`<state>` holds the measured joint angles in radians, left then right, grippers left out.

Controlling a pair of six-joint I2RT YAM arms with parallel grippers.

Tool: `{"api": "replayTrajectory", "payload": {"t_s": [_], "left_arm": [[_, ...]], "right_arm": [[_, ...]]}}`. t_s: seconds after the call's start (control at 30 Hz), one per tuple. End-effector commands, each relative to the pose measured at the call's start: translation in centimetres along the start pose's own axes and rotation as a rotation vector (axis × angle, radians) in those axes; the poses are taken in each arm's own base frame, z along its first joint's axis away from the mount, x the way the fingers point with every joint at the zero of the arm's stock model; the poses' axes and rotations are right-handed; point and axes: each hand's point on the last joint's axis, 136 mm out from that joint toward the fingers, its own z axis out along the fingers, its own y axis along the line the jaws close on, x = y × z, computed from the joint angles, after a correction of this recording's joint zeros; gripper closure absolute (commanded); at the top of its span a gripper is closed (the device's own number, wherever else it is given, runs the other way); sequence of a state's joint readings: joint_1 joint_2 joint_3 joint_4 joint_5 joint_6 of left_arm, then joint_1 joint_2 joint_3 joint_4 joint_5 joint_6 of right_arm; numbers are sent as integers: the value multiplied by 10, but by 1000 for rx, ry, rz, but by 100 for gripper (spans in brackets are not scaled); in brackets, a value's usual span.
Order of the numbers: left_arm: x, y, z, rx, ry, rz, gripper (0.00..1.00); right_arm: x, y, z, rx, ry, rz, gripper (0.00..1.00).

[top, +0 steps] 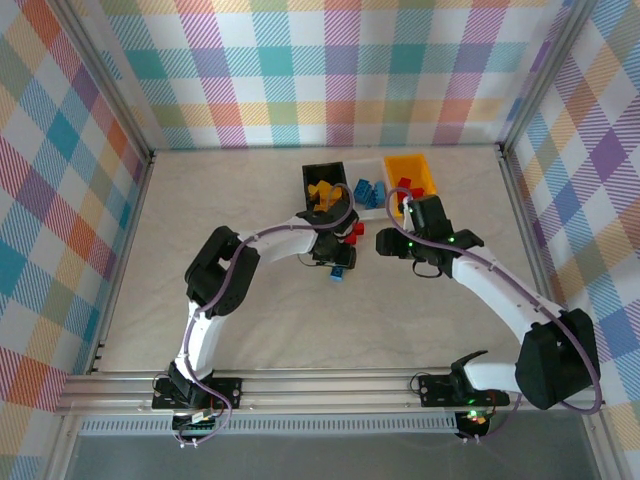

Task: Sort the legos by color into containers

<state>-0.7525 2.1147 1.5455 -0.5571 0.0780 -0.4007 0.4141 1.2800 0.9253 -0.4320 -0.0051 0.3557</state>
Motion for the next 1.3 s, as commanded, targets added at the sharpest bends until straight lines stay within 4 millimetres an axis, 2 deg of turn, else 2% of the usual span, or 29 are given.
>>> {"api": "replayTrajectory", "payload": {"t_s": [0.0,0.03,0.17,0.3,0.43,0.5,0.6,0.73,0.87,0.97,1.07,1.2,1.27], "left_arm": [[11,2,5,-33,50,1,49],[11,1,5,-32,48,1,50],[9,-3,0,-28,46,8,67],[2,-10,-12,-17,32,14,75],[-18,-18,-33,-13,-14,34,74],[-36,-24,-47,-7,-52,45,74],[-74,-31,-70,17,-138,58,74],[-138,-43,-98,99,-297,46,72],[-192,-46,-98,110,-406,58,72],[-222,-48,-93,116,-488,74,70],[-246,-46,-86,133,-560,71,69],[-265,-40,-79,166,-622,42,66],[-270,-39,-76,185,-637,34,51]], "right_arm": [[0,5,-6,-26,-19,1,39],[0,5,-7,-25,-22,1,39],[2,2,-9,-16,-33,0,39],[4,-1,-11,-8,-38,0,39],[6,-3,-19,0,-52,2,39],[7,-7,-25,16,-70,7,38],[13,-15,-34,38,-95,41,39],[34,-10,-30,-30,-73,101,39],[51,-10,-20,-56,-34,116,40],[56,-8,-20,-72,-26,100,40],[60,-6,-20,-89,-17,85,40],[64,-2,-21,-100,-5,72,40],[66,-2,-20,-99,4,59,40]]}}
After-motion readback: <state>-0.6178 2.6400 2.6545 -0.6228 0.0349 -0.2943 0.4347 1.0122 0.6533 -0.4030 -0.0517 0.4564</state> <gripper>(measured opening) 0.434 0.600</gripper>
